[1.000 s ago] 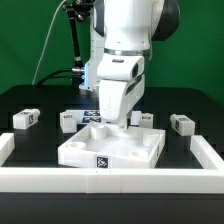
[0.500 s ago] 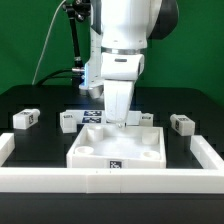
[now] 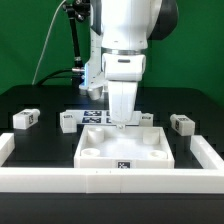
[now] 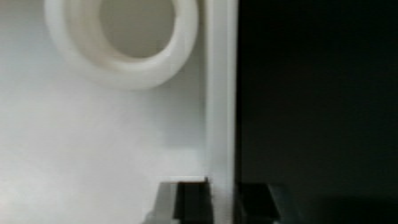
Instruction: Assemble one leg
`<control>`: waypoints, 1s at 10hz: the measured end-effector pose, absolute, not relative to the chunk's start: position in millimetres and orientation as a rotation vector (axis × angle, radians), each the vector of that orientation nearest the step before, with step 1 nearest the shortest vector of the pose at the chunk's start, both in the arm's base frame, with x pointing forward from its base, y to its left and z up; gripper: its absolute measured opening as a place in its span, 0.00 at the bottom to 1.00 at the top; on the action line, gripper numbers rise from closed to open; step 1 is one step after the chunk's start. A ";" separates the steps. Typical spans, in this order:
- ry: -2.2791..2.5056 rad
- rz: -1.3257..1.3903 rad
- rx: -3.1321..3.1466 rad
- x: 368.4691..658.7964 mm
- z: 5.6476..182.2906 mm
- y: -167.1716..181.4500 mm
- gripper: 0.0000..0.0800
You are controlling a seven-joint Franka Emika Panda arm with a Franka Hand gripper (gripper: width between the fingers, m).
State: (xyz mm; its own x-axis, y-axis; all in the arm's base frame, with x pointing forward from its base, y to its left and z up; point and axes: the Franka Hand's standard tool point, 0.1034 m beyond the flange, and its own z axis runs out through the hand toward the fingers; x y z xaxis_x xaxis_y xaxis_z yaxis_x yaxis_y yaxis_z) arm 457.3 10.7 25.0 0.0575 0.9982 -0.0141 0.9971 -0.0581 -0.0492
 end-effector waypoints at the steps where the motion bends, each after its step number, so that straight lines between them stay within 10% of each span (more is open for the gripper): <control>1: -2.181 0.105 -2.208 459.3 24.1 10.4 0.07; 10: -2.138 0.055 -2.264 481.8 23.0 62.1 0.07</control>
Offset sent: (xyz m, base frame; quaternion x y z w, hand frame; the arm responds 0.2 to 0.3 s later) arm 0.0112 0.0395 -0.0076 -0.0034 -0.0013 -0.0330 0.9994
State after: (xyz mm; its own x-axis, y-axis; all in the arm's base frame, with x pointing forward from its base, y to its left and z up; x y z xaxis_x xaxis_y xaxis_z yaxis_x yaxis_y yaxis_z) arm 481.8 62.1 23.0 0.0570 0.9983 -0.0072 0.9974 -0.0573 -0.0434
